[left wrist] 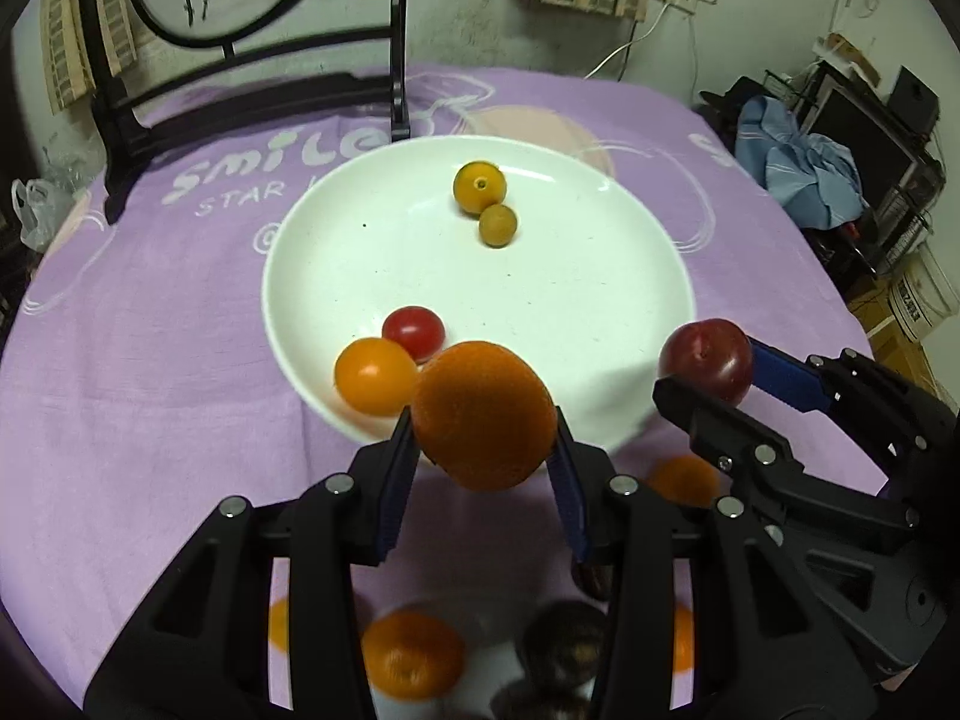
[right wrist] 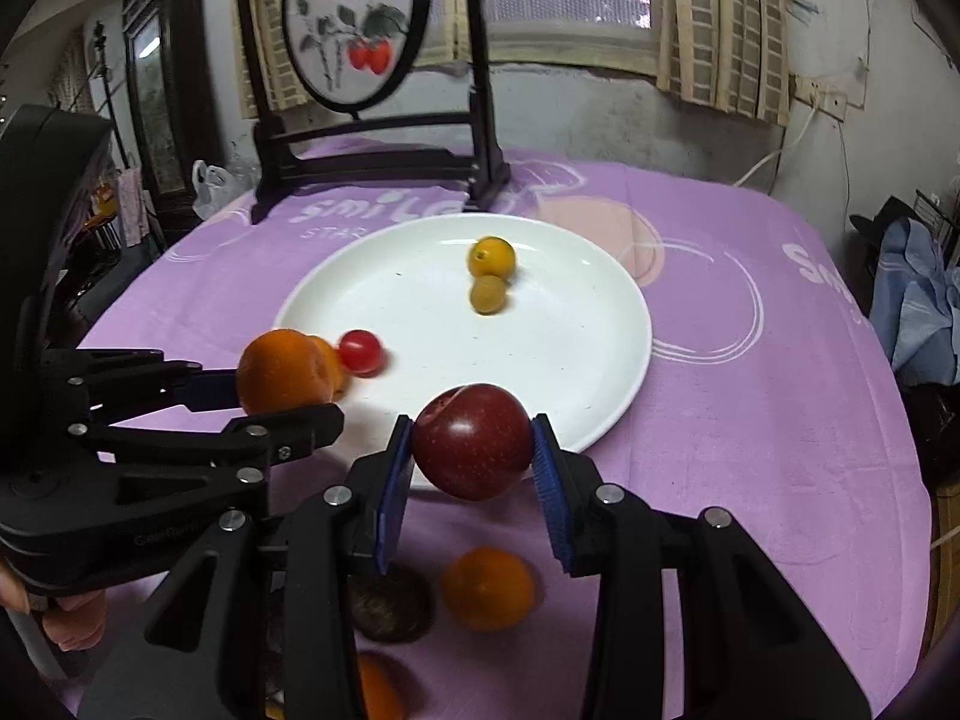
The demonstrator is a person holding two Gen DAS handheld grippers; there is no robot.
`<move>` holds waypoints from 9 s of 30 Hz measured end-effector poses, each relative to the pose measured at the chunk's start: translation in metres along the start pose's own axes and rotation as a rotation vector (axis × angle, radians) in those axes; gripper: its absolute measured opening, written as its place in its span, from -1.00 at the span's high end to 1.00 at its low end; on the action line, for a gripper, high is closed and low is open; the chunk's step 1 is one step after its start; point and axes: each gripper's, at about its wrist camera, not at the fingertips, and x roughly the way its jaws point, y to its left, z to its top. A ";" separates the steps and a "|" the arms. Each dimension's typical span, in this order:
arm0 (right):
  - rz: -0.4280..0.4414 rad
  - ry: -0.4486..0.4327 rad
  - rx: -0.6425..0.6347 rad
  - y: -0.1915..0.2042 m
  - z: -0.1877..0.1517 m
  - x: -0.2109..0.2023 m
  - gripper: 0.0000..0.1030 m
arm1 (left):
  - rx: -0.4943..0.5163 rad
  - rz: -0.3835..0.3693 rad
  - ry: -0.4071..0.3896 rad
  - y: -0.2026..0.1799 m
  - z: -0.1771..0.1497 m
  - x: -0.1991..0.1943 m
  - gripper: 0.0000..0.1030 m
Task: Organize fruits
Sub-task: 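Carry both fruits over the white plate and open both tools to release, then grasp a mandarin orange with the right tool while the left tool grasps a small orange fruit, then carry both fruits over the white plate and open both tools to release, then withdraw both open tools from the plate toward the remaining fruits, then grasp a small yellow fruit with the right tool while the left tool grasps a red cherry tomato, then carry both fruits over the white plate and open both tools to release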
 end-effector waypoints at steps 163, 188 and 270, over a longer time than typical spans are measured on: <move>0.106 0.020 -0.069 0.048 -0.115 -0.091 -0.10 | -0.103 0.050 -0.090 0.055 -0.105 -0.075 -0.72; 0.157 0.147 -0.273 0.110 -0.130 -0.054 0.47 | -0.011 0.011 -0.033 0.064 -0.137 -0.061 -0.74; 0.025 0.028 0.011 0.013 -0.034 -0.025 0.33 | -0.095 0.128 -0.109 0.060 -0.021 -0.039 -0.48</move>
